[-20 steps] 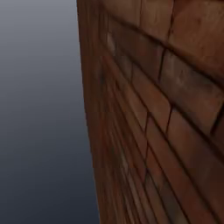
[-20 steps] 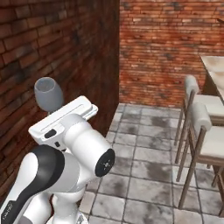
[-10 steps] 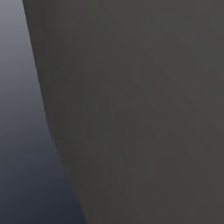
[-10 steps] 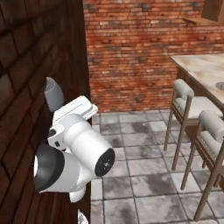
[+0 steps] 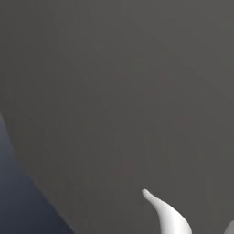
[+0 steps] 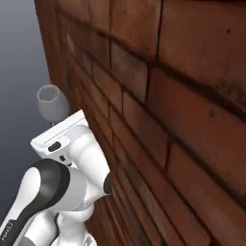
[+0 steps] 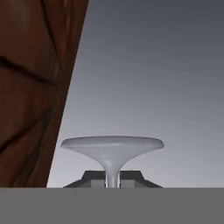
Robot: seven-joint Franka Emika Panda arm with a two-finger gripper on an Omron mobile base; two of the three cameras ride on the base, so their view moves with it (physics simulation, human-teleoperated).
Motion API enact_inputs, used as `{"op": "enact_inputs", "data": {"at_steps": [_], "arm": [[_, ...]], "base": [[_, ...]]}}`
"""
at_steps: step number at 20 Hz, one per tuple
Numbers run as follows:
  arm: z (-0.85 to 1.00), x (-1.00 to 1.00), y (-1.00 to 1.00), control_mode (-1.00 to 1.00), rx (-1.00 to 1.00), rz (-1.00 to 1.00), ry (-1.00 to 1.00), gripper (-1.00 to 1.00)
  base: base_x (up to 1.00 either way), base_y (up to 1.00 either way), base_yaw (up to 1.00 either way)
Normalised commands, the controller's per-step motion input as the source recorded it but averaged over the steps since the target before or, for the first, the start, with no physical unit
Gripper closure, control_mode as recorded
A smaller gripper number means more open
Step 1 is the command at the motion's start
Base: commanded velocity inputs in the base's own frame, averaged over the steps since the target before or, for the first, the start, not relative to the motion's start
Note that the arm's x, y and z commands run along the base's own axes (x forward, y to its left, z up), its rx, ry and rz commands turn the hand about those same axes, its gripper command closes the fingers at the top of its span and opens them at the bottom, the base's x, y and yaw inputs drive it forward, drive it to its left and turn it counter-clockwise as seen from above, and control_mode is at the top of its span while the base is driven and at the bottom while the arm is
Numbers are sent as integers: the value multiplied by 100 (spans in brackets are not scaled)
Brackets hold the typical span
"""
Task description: Retrieve the wine glasses from the counter and place one next to each plate.
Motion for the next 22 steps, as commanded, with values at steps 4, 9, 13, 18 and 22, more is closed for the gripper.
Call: {"op": "enact_inputs", "data": {"at_steps": [4,9,13,18,22], "arm": [[0,0,0,100,0,0,0,100],[0,0,0,100,0,0,0,100],[0,0,0,100,0,0,0,100],[0,0,0,100,0,0,0,100],[0,0,0,100,0,0,0,100]], "base": [[100,100,-52],[100,100,-53],[100,100,-53],[100,100,-54],[100,92,-52]]}}
